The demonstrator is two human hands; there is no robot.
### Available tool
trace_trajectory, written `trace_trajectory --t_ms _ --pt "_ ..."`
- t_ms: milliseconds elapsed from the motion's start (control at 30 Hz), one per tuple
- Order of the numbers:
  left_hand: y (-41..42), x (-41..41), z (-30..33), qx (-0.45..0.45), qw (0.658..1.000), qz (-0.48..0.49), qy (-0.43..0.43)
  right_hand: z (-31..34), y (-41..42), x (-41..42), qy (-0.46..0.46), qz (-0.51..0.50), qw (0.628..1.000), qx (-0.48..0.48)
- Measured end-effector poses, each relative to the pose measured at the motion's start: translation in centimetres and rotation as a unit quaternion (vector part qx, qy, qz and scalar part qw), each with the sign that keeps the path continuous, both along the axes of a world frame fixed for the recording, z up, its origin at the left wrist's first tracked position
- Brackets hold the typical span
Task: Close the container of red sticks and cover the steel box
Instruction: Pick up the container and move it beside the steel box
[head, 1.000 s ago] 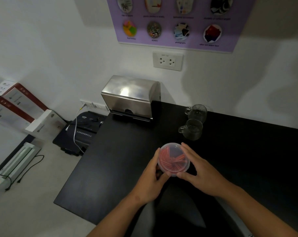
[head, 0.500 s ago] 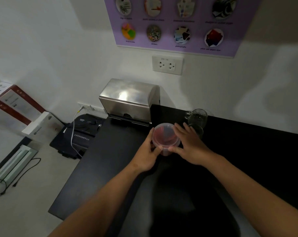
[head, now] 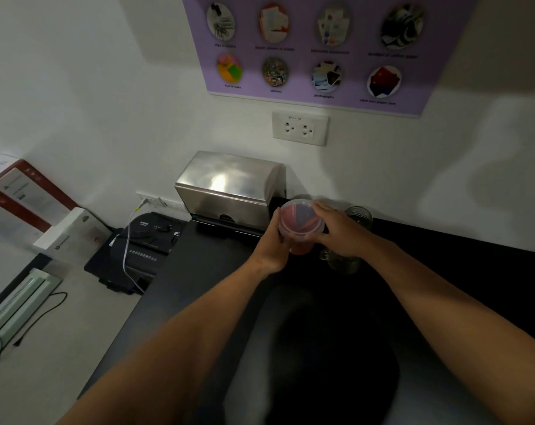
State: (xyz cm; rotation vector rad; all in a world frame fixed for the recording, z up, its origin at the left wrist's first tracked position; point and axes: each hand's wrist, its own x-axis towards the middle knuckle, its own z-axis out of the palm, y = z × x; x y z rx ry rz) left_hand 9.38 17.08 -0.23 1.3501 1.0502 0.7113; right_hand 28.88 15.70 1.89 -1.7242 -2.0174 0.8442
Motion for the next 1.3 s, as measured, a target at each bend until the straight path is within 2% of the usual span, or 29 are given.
trace_trajectory --t_ms 233,433,967,1300 --pt "1.5 1.0 1.6 0.080 0.997 -0.020 0.004 -0.3 2.3 0.9 0.004 -0.011 1.000 0.012" --pt "3.2 1.9 1.9 0.156 0.988 0.007 0.021 -0.4 4.1 1.5 0.019 -0.012 1.000 0.020" --pt "4.4 2.0 1.6 0.180 0.979 0.012 0.099 -0.9 5.1 1.9 0.030 -0.033 0.999 0.025" --pt "4.8 2.1 1.1 0.172 0.981 0.010 0.093 -0.6 4.9 1.5 0.084 -0.049 0.995 0.014"
